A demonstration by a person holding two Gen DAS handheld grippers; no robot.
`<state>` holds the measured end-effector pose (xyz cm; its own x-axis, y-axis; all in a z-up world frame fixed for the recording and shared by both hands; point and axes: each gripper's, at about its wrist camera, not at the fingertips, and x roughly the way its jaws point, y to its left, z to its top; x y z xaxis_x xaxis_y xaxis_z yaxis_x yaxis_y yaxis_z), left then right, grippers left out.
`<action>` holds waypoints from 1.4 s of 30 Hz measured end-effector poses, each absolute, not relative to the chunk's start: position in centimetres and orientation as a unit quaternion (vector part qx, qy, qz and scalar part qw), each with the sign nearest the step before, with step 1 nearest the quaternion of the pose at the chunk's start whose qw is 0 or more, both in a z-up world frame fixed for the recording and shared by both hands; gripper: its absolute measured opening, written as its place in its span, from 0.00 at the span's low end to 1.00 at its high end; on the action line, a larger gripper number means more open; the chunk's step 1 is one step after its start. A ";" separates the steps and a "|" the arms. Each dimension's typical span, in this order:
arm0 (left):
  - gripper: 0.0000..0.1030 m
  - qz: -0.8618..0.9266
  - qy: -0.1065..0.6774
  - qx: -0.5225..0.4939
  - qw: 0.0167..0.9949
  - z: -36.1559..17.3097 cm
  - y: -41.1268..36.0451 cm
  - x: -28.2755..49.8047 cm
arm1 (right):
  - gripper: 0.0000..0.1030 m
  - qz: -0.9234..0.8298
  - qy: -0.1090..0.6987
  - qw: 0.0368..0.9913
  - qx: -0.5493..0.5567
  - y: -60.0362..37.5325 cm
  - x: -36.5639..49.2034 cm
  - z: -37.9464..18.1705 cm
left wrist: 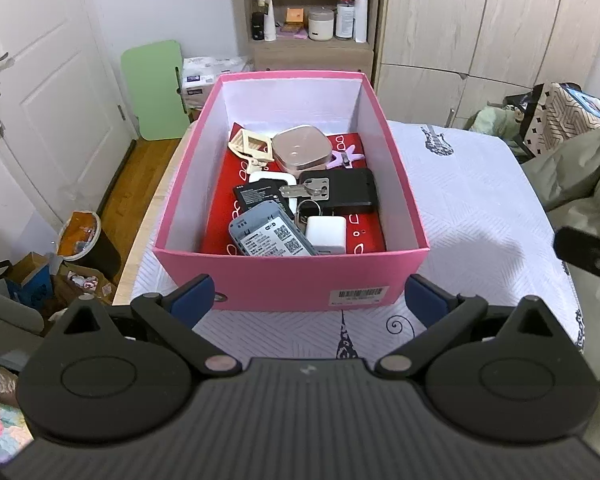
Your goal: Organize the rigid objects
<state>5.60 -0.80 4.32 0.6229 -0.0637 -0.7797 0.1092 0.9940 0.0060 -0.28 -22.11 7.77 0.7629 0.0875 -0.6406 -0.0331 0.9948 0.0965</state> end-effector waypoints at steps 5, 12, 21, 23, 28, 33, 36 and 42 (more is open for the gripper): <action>1.00 -0.053 0.425 0.034 0.903 4.4 -1.3 5.4 | 0.98 0.017 0.348 0.937 0.029 -22.2 -0.4 7.6; 1.00 -0.053 0.423 0.042 0.904 4.2 -2.2 5.5 | 0.98 0.008 0.343 0.938 0.041 -22.6 -0.6 7.5; 1.00 -0.052 0.426 0.049 0.902 3.9 -2.9 5.4 | 0.98 0.013 0.341 0.939 0.038 -22.4 -1.1 7.4; 1.00 -0.047 0.424 0.051 0.903 3.8 -2.9 5.4 | 0.98 0.011 0.341 0.939 0.038 -22.4 -1.1 7.3; 1.00 -0.045 0.427 0.046 0.902 3.7 -2.7 5.4 | 0.98 0.000 0.344 0.938 0.041 -22.9 -0.8 7.1; 1.00 -0.038 0.426 0.042 0.903 3.7 -2.3 5.4 | 0.98 -0.013 0.348 0.936 0.046 -23.0 -0.6 6.8; 1.00 -0.033 0.424 0.039 0.904 3.7 -2.1 5.4 | 0.98 -0.021 0.348 0.936 0.048 -23.1 -0.7 6.7; 1.00 -0.036 0.422 0.043 0.905 3.5 -2.2 5.4 | 0.98 -0.015 0.351 0.935 0.047 -23.1 -0.8 6.5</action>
